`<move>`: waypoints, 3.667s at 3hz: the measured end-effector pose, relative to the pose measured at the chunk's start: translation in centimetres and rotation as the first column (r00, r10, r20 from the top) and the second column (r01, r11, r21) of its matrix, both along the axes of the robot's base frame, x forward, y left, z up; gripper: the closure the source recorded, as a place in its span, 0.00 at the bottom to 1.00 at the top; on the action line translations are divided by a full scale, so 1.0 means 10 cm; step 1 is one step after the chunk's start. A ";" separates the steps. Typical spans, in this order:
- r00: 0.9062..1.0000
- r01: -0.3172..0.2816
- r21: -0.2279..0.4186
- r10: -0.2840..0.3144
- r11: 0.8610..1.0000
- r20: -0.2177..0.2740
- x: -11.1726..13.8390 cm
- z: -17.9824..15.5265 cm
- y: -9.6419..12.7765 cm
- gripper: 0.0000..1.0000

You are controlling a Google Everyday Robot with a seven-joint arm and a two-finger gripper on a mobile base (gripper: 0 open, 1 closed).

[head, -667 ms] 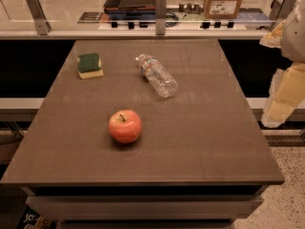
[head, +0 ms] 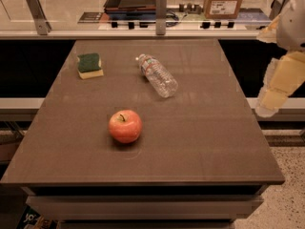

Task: Place water bottle upright

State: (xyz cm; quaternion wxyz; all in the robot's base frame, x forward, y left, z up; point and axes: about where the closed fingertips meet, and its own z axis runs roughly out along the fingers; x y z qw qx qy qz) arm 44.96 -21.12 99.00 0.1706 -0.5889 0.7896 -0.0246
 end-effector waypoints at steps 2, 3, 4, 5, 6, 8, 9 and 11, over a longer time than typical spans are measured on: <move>0.986 0.164 0.185 -0.154 0.969 -0.065 0.47 0.12 0.09 0.00; 0.948 0.317 0.246 -0.298 0.916 -0.112 0.69 0.13 0.15 0.00; 0.891 0.454 0.258 -0.429 0.853 -0.150 0.84 0.11 0.21 0.00; 0.815 0.579 0.205 -0.554 0.790 -0.167 0.95 0.07 0.30 0.00; 0.723 0.690 0.093 -0.678 0.718 -0.134 1.11 0.03 0.39 0.00; 0.609 0.793 -0.012 -0.793 0.609 -0.005 1.56 -0.02 0.73 0.00; 0.603 0.798 -0.021 -0.798 0.603 -0.001 1.61 -0.06 0.86 0.00; 0.676 0.736 0.033 -0.732 0.676 -0.088 1.72 -0.31 1.28 0.00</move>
Offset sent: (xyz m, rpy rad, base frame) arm 0.0750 0.0107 0.0192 0.3393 0.1010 -0.3214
